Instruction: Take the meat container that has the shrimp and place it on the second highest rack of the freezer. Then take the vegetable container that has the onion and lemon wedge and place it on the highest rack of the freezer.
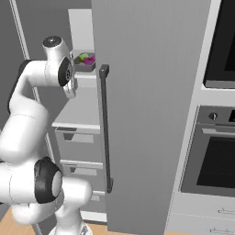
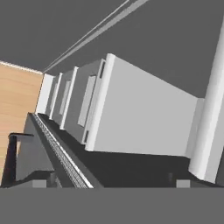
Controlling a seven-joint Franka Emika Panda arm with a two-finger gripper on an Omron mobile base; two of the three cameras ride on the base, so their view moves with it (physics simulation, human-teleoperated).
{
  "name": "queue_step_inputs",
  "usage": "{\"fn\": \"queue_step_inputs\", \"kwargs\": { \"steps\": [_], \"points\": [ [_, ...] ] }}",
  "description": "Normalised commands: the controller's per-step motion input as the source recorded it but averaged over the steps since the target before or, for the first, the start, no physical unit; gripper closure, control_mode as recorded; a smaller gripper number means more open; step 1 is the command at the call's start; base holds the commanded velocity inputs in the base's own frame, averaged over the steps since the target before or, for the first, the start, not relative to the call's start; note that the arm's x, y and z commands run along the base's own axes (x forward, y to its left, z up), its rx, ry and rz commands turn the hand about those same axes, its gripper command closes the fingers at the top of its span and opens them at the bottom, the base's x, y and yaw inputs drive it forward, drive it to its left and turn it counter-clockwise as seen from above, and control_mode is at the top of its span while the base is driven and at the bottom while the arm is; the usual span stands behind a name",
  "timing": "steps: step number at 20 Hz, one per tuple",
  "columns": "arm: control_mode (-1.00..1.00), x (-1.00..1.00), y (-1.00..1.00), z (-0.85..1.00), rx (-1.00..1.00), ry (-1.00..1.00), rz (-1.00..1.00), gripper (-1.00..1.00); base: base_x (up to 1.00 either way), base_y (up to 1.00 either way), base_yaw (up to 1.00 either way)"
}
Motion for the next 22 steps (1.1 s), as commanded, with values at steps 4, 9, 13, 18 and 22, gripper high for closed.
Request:
{"fn": "queue_step_inputs", "kwargs": {
  "steps": [4,9,13,18,22],
  "points": [
    [-1.00,-1.00,-0.25,-0.50,0.00,0.10,0.03,-1.00,0.00,0.00,0.00],
    [-1.00,-1.00,-0.05,-0.63,-0.02,0.15,0.00,-1.00,0.00,0.00,0.00],
    [1.00,-0.24,0.00,-0.19,0.00,0.06,0.00,-1.00,-0.68,-0.01,0.00],
    [1.00,0.00,0.00,0.00,0.00,0.00,0.00,-1.00,-0.67,-0.62,-0.03],
    [1.00,0.00,0.00,0.00,0.00,0.00,0.00,-1.00,0.02,-1.00,-0.09]
  ]
}}
